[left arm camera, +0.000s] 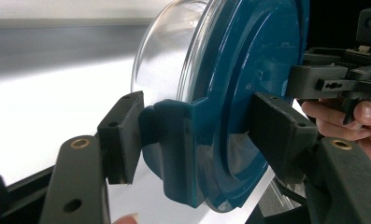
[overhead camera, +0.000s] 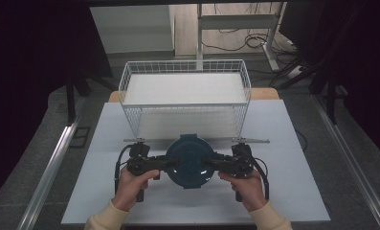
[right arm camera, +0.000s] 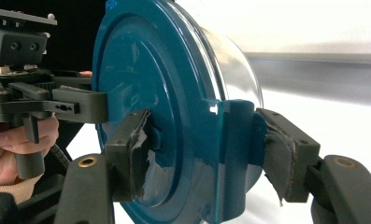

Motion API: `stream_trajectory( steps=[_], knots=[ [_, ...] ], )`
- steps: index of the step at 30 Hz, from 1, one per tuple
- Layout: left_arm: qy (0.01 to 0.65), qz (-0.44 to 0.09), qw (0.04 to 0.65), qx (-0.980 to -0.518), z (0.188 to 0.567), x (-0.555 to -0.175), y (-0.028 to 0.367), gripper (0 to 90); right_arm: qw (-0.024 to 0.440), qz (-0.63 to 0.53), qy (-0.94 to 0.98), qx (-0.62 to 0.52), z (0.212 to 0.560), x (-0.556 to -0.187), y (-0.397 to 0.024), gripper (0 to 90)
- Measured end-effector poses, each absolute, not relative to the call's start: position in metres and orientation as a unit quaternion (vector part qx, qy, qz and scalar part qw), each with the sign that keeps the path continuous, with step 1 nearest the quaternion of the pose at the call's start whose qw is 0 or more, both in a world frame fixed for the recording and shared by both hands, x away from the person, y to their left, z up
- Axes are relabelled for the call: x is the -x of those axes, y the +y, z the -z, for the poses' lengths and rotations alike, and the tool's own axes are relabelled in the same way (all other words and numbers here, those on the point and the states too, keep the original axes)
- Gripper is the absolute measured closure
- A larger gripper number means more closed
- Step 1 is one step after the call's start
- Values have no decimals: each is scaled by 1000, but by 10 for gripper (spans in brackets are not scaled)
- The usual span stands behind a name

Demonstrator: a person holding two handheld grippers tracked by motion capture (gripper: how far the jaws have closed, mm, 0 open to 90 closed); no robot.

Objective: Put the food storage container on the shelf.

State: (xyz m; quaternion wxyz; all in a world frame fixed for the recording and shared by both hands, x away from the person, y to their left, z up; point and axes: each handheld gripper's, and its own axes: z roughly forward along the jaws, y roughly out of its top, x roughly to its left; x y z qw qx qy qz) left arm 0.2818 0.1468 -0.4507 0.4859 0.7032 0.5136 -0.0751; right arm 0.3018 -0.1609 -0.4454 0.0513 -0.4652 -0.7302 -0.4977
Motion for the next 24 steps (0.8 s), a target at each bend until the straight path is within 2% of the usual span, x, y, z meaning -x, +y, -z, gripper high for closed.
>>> stream_trajectory(
  steps=[12,24],
  knots=[
    [504,66,496,-705,430,-294,148,373,39,501,-735,455,425,-314,-160,377],
    [492,48,510,-705,393,-305,150,373,16,514,-737,438,383,-326,-157,377]
  ],
)
